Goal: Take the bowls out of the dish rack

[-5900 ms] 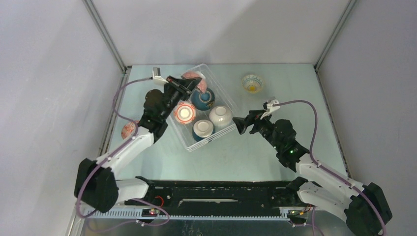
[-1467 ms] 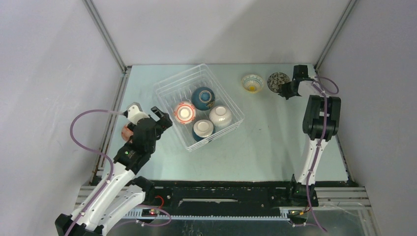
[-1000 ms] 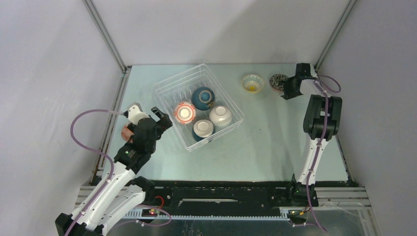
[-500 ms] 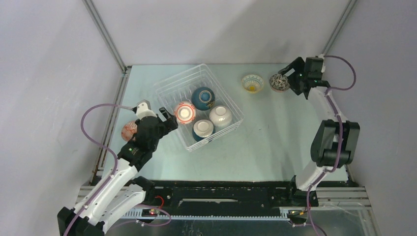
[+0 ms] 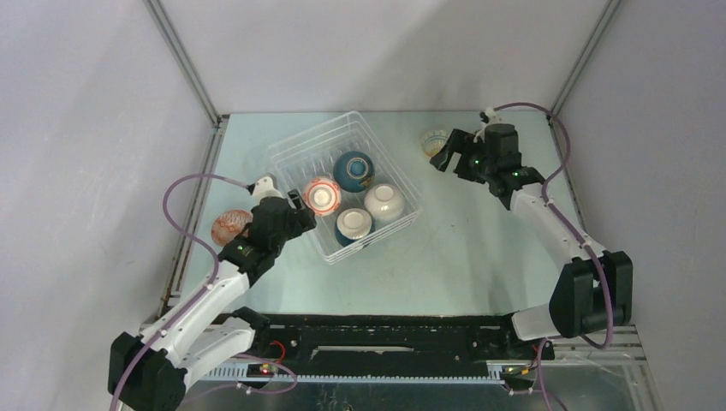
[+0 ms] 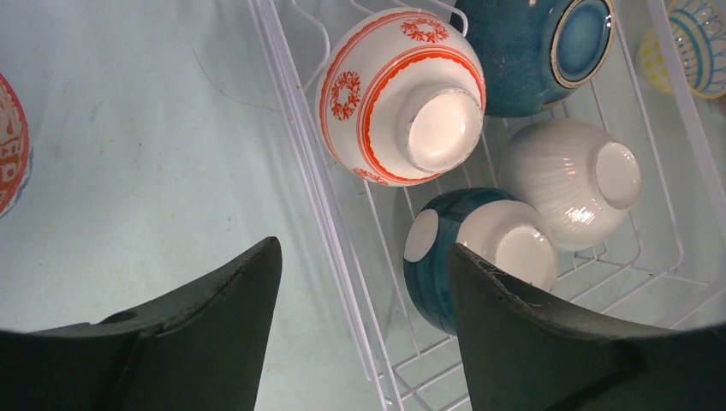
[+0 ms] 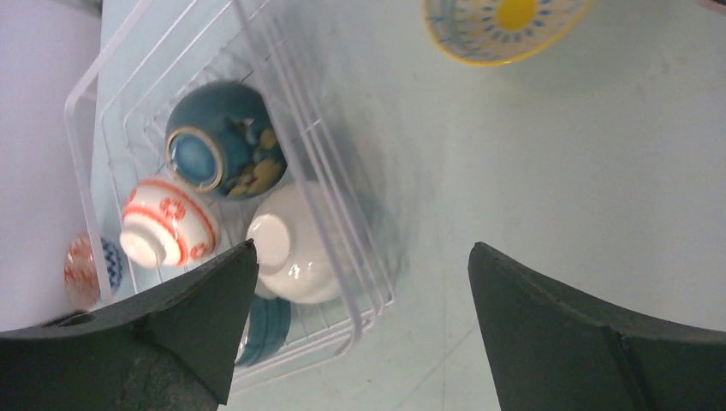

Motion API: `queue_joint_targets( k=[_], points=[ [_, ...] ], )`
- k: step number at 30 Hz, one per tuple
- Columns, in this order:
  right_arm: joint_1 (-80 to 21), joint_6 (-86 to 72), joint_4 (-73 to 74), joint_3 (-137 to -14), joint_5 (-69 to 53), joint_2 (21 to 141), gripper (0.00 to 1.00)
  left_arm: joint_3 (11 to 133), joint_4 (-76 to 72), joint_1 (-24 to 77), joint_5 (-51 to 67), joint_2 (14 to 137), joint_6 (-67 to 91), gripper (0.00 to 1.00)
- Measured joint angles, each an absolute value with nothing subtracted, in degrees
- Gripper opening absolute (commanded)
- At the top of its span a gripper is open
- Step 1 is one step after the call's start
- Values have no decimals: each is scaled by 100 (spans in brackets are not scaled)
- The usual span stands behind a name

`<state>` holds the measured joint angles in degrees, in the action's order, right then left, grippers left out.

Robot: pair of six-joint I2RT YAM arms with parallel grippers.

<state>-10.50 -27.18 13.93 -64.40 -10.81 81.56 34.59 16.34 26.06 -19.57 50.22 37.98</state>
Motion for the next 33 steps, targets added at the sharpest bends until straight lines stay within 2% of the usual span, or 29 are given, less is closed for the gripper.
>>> queue_joint_targets(
  k=[16, 17, 19, 23, 30, 33],
  points=[
    [-2554, -1802, 1603, -6440, -521, 8270, 91, 3463, 1461, 2606, -2082, 5944, 3697, 50],
    [-2630, -1774, 1603, -6440, -447, 8335, 91, 3470, 1461, 2604, -2082, 6014, 3691, 46],
    [-2738, -1699, 1612, -6440, -342, 8464, 90, 3472, 1441, 2604, -2084, 6163, 3686, 29],
    [-2829, -1632, 1684, -6438, -209, 8576, 89, 3656, 1376, 2622, -2058, 6357, 3680, 10],
    [-2834, -1586, 1485, -6132, -115, 8486, 90, 3795, 1396, 2589, -2237, 6543, 3551, 1],
    [-2834, -1581, 1404, -5990, -106, 8414, 90, 3931, 1402, 2576, -2233, 6724, 3371, 1]
  ],
)
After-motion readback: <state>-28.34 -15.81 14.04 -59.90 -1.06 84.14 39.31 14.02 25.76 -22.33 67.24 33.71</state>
